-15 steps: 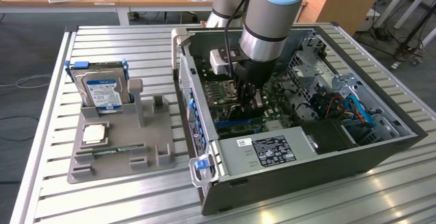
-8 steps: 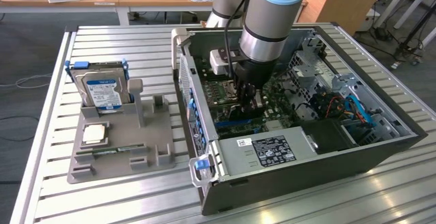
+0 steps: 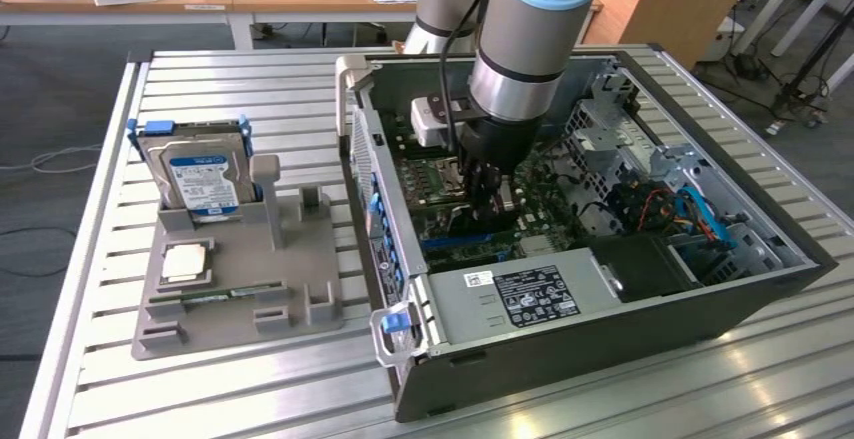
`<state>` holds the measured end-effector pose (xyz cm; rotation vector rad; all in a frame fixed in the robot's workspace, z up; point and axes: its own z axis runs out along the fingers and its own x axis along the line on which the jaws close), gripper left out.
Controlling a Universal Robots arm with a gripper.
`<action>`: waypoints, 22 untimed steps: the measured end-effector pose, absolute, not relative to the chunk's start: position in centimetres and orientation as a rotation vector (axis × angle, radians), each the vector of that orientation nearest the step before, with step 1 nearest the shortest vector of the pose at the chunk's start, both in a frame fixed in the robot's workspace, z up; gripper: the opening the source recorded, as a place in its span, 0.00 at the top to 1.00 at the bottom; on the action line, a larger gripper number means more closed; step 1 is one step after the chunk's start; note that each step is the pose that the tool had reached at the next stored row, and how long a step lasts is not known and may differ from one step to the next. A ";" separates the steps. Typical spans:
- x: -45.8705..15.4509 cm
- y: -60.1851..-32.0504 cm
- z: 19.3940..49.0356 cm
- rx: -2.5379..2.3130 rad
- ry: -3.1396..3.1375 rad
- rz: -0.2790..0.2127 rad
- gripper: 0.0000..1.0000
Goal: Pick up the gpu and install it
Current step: 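Pick up the gpu and move the gpu toward the slot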
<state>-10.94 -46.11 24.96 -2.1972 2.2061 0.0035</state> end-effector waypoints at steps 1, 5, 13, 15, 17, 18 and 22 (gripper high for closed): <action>-10.9 -46.1 25.0 -2.197 2.206 0.004 0.73; -10.9 -46.1 24.9 -2.197 2.206 0.004 0.73; -10.9 -46.1 24.9 -2.197 2.206 0.003 0.73; -10.9 -46.1 24.9 -2.197 2.206 0.004 0.73; -10.9 -46.1 24.9 -2.197 2.206 0.003 0.73; -10.9 -46.1 24.9 -2.197 2.206 0.004 0.73; -10.9 -46.1 24.8 -2.197 2.206 0.004 0.73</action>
